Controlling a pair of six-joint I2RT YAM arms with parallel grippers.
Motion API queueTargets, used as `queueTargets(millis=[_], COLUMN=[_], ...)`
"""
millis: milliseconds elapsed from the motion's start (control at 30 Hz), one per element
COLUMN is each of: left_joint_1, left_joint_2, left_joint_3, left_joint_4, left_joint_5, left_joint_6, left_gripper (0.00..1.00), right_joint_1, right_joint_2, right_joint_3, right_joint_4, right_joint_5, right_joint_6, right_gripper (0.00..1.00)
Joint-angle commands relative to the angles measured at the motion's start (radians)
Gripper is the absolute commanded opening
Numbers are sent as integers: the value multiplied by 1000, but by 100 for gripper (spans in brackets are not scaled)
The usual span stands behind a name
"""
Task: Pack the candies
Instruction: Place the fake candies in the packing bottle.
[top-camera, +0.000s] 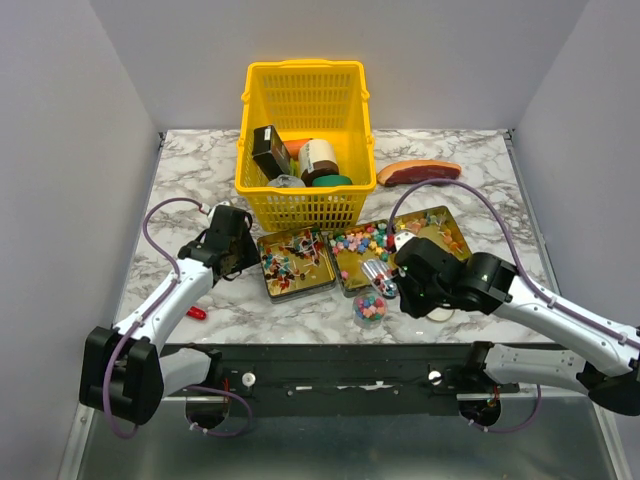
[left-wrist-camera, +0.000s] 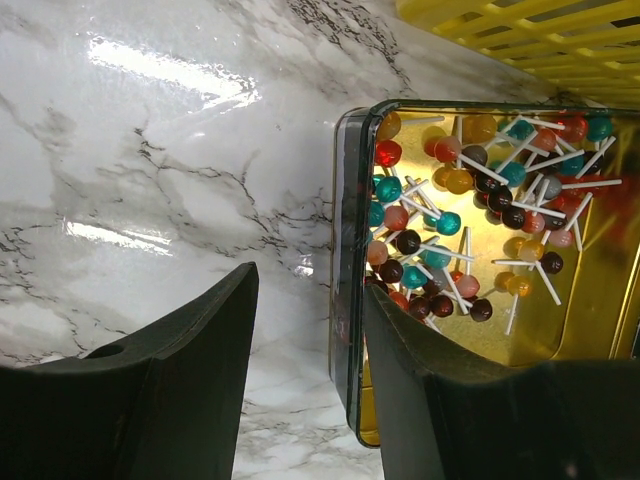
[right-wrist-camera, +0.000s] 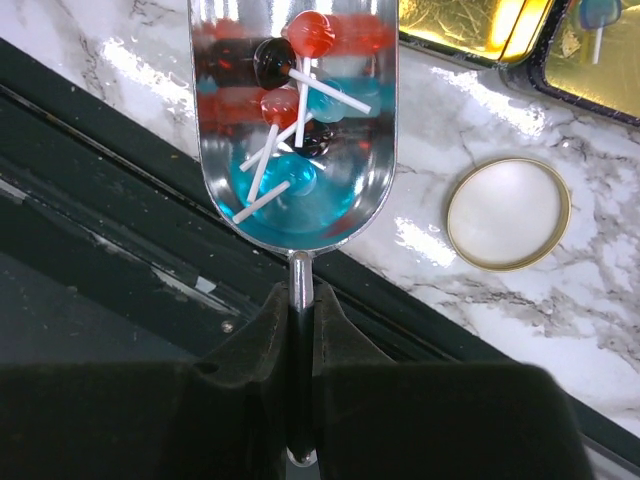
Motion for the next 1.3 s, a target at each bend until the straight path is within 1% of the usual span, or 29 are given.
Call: queueTargets(millis=[0,233,367,467,600,667,767,933,1267], left_joint_1=[5,5,5,6,6,6,6,6,6], left_joint_2=[14,15,17,18,17,14,9,4,6], left_joint_3=[11,6,8,9,8,6,6,3,6], left_joint_4=[17,19,22,22,22,22,20,22,24], left_joint_5=[11,6,6,6,11,9,8,9,14], left_joint_6=[3,2,2,3,2,2,3,2,2], left_gripper=[57,57,57,57,57,57,57,57,57], right_joint_1=[22,48,54,59,59,57,59,59,57], right_joint_2=[4,6,1,23,69,83,113,139,132], right_joint_3=[-12,-18,-34,-32,18,25,31,66,40], right_joint_4=[-49,-114,-147,-189,-249,-253,-272,-307,-341], right_joint_5=[-52,-86,-136,-156,-158,-208,-234,-230,-256], right_joint_6=[69,114,126,108,103,96,94,94,112], right_gripper=[1,1,1,1,1,1,1,1,1])
